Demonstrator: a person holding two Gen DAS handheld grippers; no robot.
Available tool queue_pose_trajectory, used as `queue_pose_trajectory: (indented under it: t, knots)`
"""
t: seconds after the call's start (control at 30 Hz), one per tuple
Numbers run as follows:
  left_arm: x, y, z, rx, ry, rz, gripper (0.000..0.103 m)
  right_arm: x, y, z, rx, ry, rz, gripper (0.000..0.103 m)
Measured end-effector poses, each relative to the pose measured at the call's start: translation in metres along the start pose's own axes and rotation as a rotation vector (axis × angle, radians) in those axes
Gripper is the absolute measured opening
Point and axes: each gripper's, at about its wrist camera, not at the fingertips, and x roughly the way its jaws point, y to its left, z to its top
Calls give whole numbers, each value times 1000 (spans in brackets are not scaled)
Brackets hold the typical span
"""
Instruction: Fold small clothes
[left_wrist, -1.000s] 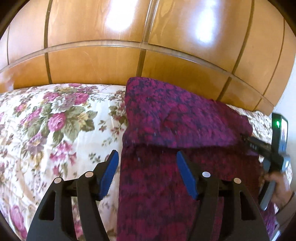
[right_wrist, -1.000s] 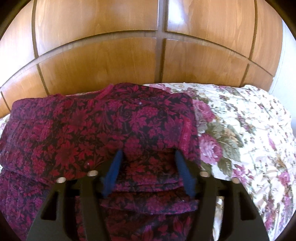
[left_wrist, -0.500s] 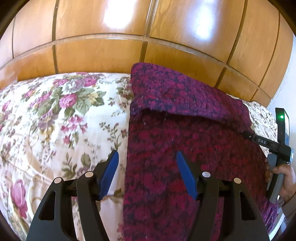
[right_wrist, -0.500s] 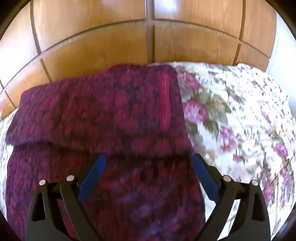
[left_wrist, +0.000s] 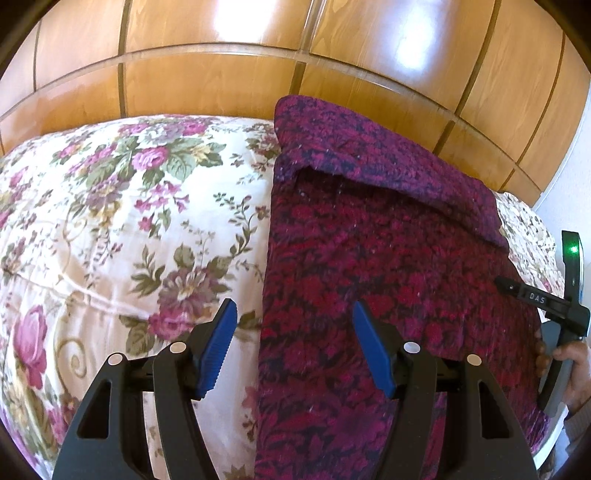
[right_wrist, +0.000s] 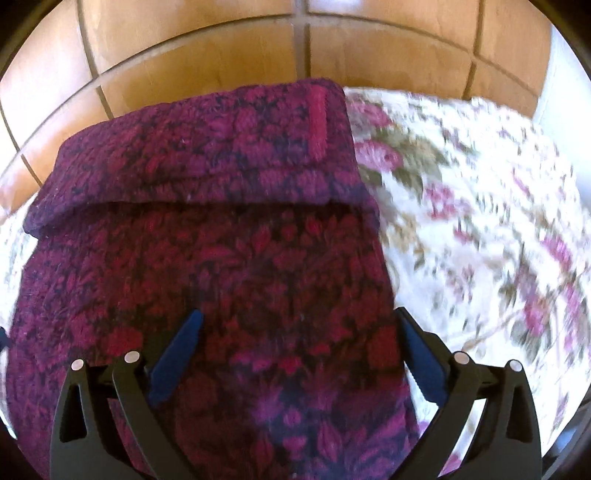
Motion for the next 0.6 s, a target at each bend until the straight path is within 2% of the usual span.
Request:
queue_pose_trajectory:
  t: [0.27, 0.6]
  knots:
    - [-2, 6, -19, -12, 37, -6, 64, -13, -8, -21, 30, -2, 31, 101]
    - [-33, 19, -52, 27, 73, -78, 64, -44, -22, -60, 9, 49, 85, 101]
